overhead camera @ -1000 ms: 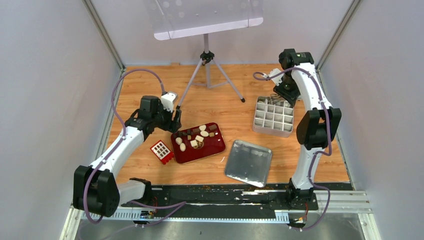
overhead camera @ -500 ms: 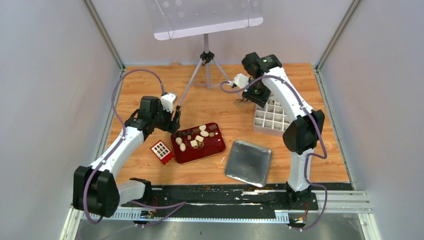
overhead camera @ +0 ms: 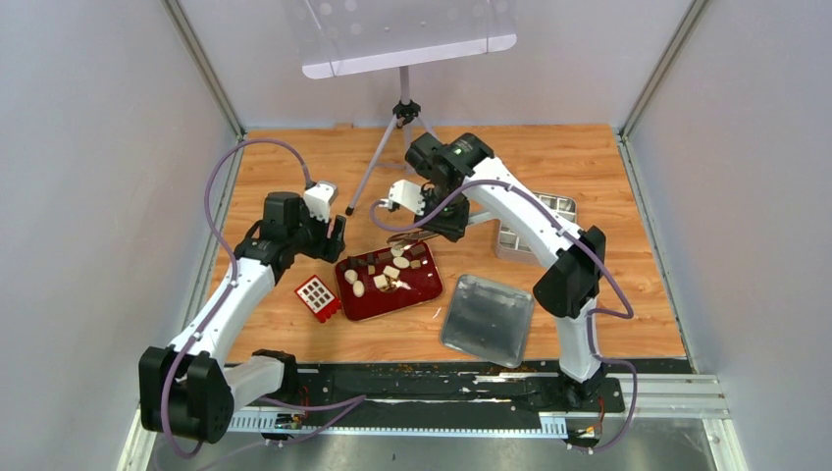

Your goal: Pack the chocolate

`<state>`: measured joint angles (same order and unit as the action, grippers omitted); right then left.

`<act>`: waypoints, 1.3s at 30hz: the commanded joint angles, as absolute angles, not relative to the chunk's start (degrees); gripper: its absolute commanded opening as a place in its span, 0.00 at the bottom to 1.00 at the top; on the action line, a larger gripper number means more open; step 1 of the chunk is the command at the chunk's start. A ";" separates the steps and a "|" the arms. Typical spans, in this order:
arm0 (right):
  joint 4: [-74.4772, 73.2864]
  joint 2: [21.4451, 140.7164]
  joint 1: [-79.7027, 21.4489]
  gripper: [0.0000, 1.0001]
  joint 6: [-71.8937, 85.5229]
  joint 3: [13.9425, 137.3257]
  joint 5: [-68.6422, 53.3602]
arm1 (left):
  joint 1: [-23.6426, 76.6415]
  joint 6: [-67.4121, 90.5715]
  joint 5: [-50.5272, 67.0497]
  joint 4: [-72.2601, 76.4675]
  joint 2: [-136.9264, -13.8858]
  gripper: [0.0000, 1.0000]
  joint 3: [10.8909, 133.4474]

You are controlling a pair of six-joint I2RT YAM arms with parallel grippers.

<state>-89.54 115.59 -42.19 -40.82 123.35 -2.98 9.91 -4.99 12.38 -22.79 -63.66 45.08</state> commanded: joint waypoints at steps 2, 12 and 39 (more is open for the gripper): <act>-91.18 118.53 -44.96 0.31 -39.68 126.37 -4.24 | 9.49 -5.19 12.83 -21.57 -60.65 0.79 44.43; -91.94 121.77 -47.00 0.35 -39.52 125.79 -4.35 | 8.53 -5.06 12.56 -21.79 -58.83 0.79 43.18; -90.34 125.36 -50.69 0.41 -37.22 123.67 5.28 | 7.63 -2.86 13.62 -20.66 -57.32 0.79 41.84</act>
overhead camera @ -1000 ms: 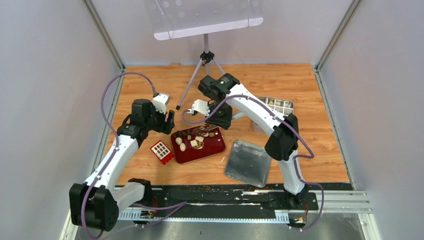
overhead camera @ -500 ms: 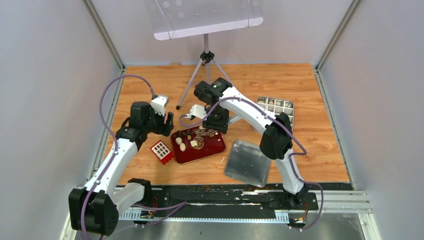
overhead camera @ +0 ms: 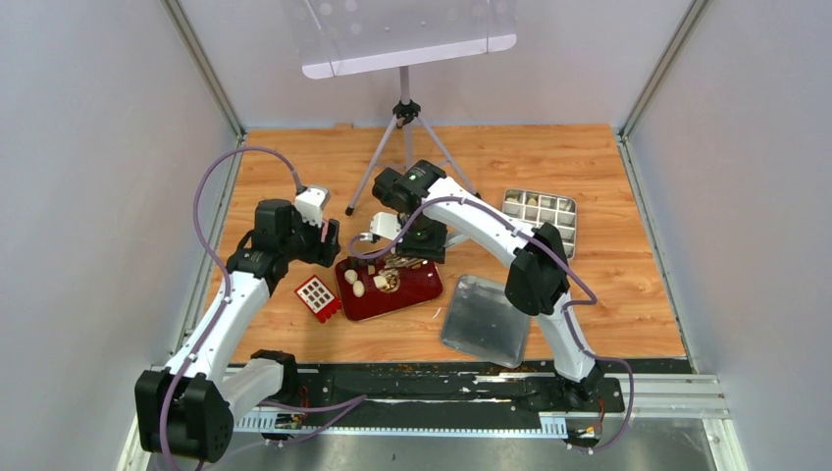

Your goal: Pack the chocolate

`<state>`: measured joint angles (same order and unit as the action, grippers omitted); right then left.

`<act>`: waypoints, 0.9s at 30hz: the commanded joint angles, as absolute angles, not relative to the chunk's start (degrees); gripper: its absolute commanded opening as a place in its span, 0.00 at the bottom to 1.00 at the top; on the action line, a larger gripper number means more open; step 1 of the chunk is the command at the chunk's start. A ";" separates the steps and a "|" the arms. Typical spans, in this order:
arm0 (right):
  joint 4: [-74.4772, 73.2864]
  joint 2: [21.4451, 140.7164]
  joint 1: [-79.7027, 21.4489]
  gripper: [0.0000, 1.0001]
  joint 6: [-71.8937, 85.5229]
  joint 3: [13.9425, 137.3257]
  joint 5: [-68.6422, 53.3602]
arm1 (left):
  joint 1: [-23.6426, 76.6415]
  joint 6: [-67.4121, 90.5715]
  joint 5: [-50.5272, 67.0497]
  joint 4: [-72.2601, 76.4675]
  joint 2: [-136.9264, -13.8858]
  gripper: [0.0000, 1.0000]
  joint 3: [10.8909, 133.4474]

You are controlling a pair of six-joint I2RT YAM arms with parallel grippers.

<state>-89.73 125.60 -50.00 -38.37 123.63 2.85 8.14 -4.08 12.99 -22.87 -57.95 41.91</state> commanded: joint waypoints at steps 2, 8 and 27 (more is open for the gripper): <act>-89.94 125.55 -50.87 0.41 -37.36 123.60 5.91 | 7.66 -2.65 13.67 -20.49 -57.45 0.79 41.84; -89.21 125.45 -51.15 0.25 -37.49 124.11 8.19 | 7.65 -2.42 13.88 -20.48 -57.58 0.79 41.93; -90.98 109.24 -34.38 0.15 -37.76 119.64 7.09 | 7.66 -2.96 15.09 -19.30 -62.81 0.79 44.40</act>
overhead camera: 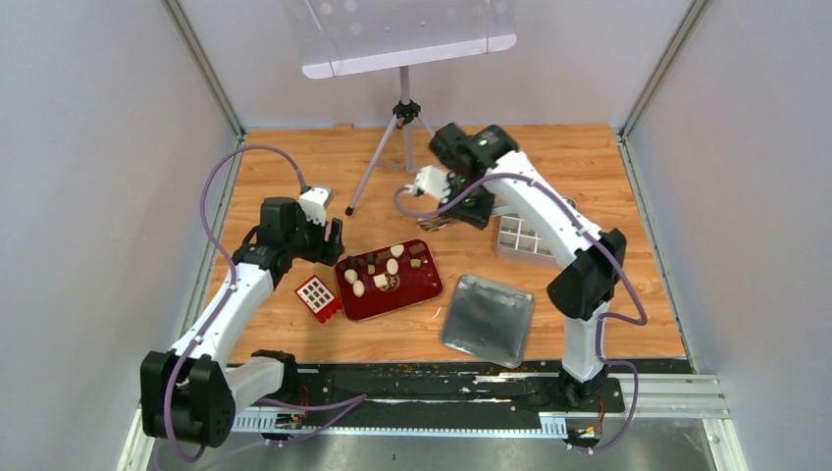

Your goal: Pack the chocolate

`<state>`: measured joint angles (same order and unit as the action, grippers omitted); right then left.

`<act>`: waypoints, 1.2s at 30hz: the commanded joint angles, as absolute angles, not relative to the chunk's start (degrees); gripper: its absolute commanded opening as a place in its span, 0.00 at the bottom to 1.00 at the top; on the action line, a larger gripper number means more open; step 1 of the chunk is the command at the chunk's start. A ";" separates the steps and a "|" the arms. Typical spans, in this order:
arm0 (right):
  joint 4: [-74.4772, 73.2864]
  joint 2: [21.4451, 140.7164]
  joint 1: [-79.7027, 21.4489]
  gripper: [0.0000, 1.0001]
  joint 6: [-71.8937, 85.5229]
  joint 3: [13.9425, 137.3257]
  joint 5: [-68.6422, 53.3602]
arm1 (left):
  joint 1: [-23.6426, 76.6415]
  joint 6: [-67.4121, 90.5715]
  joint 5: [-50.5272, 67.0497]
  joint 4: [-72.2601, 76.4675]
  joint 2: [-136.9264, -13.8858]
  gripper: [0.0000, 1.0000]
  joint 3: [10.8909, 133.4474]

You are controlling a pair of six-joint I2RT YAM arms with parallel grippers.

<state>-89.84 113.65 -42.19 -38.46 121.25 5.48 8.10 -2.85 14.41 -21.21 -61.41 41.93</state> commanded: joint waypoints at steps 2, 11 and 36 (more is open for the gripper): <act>-90.62 108.63 -29.77 0.15 -38.87 119.62 8.04 | 7.65 -3.03 15.16 -19.26 -63.86 0.78 45.00; -89.46 108.99 -15.69 0.16 -42.76 119.79 14.37 | 7.69 -2.28 16.29 -18.85 -66.06 0.79 46.10; -86.22 111.64 -2.00 0.31 -49.62 116.19 18.39 | 7.65 -2.20 16.52 -19.08 -66.32 0.79 46.24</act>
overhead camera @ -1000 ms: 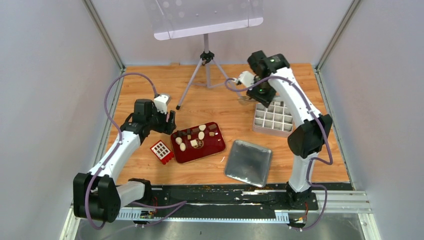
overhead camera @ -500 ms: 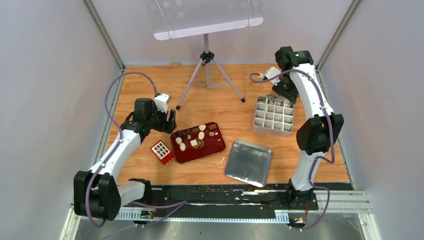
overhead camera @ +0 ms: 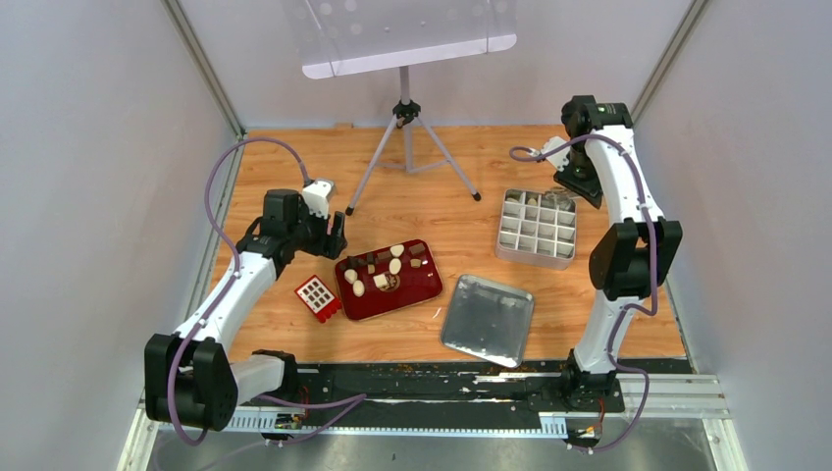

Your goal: Pack the chocolate

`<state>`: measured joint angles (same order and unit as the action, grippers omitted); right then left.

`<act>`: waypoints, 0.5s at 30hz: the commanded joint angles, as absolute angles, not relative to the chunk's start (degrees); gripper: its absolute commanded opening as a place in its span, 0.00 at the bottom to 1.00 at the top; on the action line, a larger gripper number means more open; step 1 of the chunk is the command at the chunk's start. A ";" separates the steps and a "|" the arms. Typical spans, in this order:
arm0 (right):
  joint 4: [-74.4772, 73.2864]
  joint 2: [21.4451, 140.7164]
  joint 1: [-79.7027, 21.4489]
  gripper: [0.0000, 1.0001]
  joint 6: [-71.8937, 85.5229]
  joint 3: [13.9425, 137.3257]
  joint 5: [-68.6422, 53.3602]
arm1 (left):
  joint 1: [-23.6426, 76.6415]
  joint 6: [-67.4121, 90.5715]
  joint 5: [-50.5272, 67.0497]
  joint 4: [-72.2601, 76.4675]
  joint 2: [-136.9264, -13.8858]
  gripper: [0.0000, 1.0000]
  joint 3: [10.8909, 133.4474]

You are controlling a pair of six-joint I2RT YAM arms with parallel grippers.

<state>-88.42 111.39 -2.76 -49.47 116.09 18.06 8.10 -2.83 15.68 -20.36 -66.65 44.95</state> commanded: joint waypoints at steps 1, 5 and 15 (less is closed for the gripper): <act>-86.22 111.90 -1.93 0.32 -49.41 116.31 18.11 | 7.65 -2.14 16.51 -19.06 -66.30 0.79 46.23; -85.86 112.92 -1.59 0.40 -48.86 117.18 17.37 | 7.65 -2.19 16.52 -19.06 -66.28 0.79 46.39; -86.98 112.31 -2.31 0.35 -48.19 121.75 15.61 | 7.65 -2.31 16.64 -19.60 -65.82 0.79 46.31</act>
<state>-87.22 113.45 -1.80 -49.17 116.62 16.71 8.10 -2.83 16.01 -20.38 -66.65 44.93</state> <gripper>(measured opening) 0.374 0.785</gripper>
